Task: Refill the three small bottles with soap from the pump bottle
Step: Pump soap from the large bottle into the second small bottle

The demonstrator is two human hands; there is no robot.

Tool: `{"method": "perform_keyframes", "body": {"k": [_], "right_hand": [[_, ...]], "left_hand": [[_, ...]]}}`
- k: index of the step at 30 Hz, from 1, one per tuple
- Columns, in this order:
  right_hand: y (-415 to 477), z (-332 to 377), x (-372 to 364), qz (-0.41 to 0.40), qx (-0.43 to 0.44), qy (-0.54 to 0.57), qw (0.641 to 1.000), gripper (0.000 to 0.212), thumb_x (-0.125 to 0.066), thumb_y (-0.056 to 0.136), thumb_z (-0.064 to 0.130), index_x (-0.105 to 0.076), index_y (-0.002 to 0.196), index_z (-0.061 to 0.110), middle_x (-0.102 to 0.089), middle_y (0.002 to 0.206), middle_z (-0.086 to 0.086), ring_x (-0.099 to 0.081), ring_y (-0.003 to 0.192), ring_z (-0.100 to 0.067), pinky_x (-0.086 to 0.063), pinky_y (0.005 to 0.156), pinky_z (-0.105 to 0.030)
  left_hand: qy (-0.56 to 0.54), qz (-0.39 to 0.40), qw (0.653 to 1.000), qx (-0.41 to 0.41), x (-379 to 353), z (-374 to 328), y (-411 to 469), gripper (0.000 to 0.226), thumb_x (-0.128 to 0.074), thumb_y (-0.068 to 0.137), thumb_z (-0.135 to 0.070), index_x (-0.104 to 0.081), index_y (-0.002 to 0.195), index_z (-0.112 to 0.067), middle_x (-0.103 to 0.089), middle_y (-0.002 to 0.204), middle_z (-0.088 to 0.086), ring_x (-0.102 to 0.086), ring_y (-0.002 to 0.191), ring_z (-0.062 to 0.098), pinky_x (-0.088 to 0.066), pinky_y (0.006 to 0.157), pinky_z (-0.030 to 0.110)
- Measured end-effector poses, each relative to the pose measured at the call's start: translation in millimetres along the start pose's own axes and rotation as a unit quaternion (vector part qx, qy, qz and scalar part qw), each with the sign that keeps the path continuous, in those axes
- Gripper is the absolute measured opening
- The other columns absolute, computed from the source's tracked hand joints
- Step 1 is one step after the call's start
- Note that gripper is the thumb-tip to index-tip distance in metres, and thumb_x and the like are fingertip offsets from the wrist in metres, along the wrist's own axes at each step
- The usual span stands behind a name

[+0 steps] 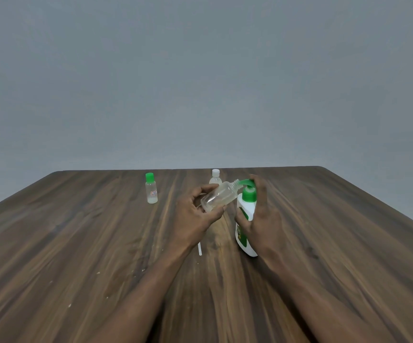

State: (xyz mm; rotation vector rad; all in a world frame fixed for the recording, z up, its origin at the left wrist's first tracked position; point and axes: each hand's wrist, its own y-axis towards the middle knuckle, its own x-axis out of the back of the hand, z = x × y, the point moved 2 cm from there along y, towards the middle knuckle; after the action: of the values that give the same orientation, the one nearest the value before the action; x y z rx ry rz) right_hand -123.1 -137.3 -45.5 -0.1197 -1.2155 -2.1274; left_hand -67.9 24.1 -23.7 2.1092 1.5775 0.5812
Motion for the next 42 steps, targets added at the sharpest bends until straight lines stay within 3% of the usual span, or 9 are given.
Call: {"method": "perform_keyframes", "body": {"k": [3,6,10,14,20,25,32,36,42], "right_hand": [[0,-2,-2,0.005,-0.001,-0.011,1.0,0.082,-0.065,0.089,0.046,-0.01,0.15,0.05,-0.06,0.13,0.004,-0.067,0.093,-0.018,-0.056,0.08,-0.04],[0,-1,-3,0.003,-0.004,-0.032,0.999,0.088,-0.062,0.09,0.052,0.002,0.15,0.055,-0.065,0.118,0.002,-0.067,0.077,-0.017,-0.056,0.07,-0.039],[0,-2,-3,-0.004,-0.007,-0.01,1.0,0.088,-0.067,0.088,0.05,-0.005,0.151,0.054,-0.063,0.118,0.006,-0.067,0.082,-0.019,-0.056,0.071,-0.038],[1,-2,-4,0.001,-0.009,-0.019,1.0,0.085,-0.067,0.089,0.046,-0.007,0.148,0.052,-0.064,0.111,0.005,-0.066,0.08,-0.021,-0.055,0.07,-0.038],[0,-3,-3,0.01,-0.013,-0.032,0.999,0.08,-0.067,0.088,0.031,-0.013,0.145,0.049,-0.066,0.11,0.001,-0.064,0.076,-0.023,-0.055,0.068,-0.042],[1,0,-3,0.018,-0.01,-0.03,0.999,0.087,-0.066,0.088,0.036,-0.005,0.148,0.051,-0.065,0.104,-0.002,-0.065,0.073,-0.023,-0.056,0.066,-0.045],[0,2,-2,0.015,-0.02,-0.033,0.999,0.086,-0.064,0.088,0.038,-0.003,0.147,0.053,-0.067,0.105,-0.002,-0.065,0.071,-0.025,-0.056,0.066,-0.045],[0,0,-2,0.016,-0.011,-0.019,1.0,0.079,-0.064,0.088,0.029,-0.013,0.146,0.048,-0.066,0.11,-0.001,-0.064,0.075,-0.024,-0.054,0.067,-0.04],[1,1,-3,0.009,0.001,-0.022,1.0,0.08,-0.066,0.09,0.03,-0.011,0.146,0.047,-0.065,0.114,-0.001,-0.065,0.08,-0.024,-0.054,0.069,-0.039]], "left_hand": [[-0.001,-0.009,1.0,-0.015,1,-2,-1,0.044,-0.083,0.078,0.001,-0.071,0.118,-0.013,-0.073,0.104,-0.021,-0.068,0.1,-0.005,-0.052,0.077,0.01],[0.001,-0.019,0.999,-0.034,2,-5,-1,0.047,-0.083,0.079,-0.002,-0.071,0.122,-0.015,-0.071,0.116,-0.008,-0.067,0.105,-0.003,-0.052,0.079,0.01],[-0.064,-0.023,0.998,0.009,1,-6,-1,0.046,-0.082,0.08,0.001,-0.067,0.117,-0.02,-0.074,0.108,-0.013,-0.07,0.105,0.001,-0.056,0.084,0.018],[-0.08,-0.021,0.996,0.024,3,-3,-2,0.042,-0.081,0.08,0.003,-0.068,0.113,-0.019,-0.077,0.103,-0.016,-0.071,0.105,0.001,-0.054,0.081,0.012],[-0.068,-0.017,0.997,0.017,6,-2,-4,0.042,-0.083,0.08,-0.001,-0.068,0.118,-0.012,-0.074,0.109,-0.008,-0.071,0.104,0.002,-0.054,0.077,0.011],[-0.054,-0.016,0.998,0.012,8,-1,-5,0.045,-0.083,0.08,-0.003,-0.069,0.123,-0.009,-0.074,0.108,-0.012,-0.07,0.102,-0.002,-0.053,0.076,0.01],[-0.052,-0.017,0.999,-0.001,7,3,-5,0.049,-0.076,0.081,0.007,-0.069,0.126,-0.012,-0.075,0.116,-0.006,-0.069,0.111,0.004,-0.059,0.088,0.023],[-0.056,-0.014,0.998,-0.007,9,5,-5,0.05,-0.076,0.081,0.006,-0.069,0.125,-0.016,-0.069,0.123,0.002,-0.068,0.114,0.008,-0.058,0.09,0.024],[-0.085,-0.013,0.996,0.016,10,2,-8,0.053,-0.079,0.079,0.009,-0.066,0.118,-0.024,-0.073,0.106,-0.024,-0.07,0.104,-0.001,-0.056,0.082,0.015]]}}
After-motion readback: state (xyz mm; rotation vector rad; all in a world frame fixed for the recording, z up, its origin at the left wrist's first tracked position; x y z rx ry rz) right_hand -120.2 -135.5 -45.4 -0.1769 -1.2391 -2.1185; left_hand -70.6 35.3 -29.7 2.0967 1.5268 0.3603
